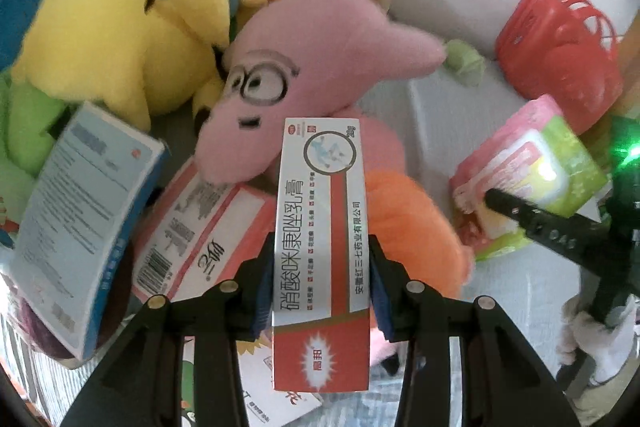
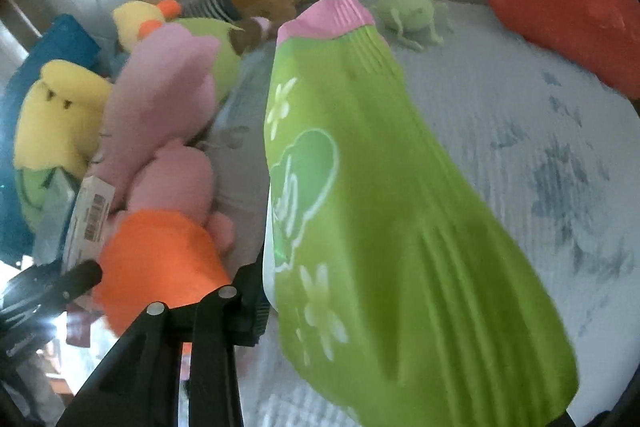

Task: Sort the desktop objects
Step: 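Carry the ointment box with the left tool while the right carries the wipes packet to the blue bin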

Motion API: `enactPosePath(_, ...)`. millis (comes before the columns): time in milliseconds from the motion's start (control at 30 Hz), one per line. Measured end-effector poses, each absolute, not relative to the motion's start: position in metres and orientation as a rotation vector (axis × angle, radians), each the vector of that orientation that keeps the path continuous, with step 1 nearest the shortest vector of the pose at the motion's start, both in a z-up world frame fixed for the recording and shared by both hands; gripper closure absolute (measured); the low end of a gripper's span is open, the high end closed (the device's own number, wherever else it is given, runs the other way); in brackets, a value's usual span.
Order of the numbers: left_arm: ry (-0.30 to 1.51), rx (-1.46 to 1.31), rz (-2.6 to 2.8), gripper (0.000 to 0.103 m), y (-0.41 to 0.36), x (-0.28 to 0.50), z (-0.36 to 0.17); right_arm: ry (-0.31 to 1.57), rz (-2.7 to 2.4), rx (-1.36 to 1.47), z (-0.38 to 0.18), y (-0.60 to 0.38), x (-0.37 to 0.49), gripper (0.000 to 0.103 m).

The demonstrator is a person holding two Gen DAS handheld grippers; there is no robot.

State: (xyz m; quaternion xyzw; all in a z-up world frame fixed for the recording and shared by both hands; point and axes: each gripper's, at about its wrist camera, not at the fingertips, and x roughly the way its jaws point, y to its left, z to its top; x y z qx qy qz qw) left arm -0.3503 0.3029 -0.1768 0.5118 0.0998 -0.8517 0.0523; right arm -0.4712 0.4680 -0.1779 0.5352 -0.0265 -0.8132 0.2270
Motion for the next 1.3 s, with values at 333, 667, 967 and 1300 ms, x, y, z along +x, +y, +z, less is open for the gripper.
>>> enactPosePath(333, 0.27, 1.353, -2.633, 0.063, 0.285, -0.282, -0.099, -0.019, -2.193, 1.243, -0.087, 0.435, -0.412, 0.068)
enactPosePath(667, 0.297, 1.173, -2.54, 0.063, 0.255, -0.184, -0.055, 0.112, -2.058, 1.077, -0.034, 0.375, -0.33, 0.068)
enactPosePath(967, 0.343, 1.043, -2.466, 0.063, 0.211, -0.1, -0.026, 0.213, -1.956, 0.963, -0.001, 0.311, -0.259, 0.068)
enactPosePath(1300, 0.337, 0.968, -2.493, 0.063, 0.14, -0.039, -0.007, 0.233, -1.922, 0.892, 0.023, 0.233, -0.188, 0.068)
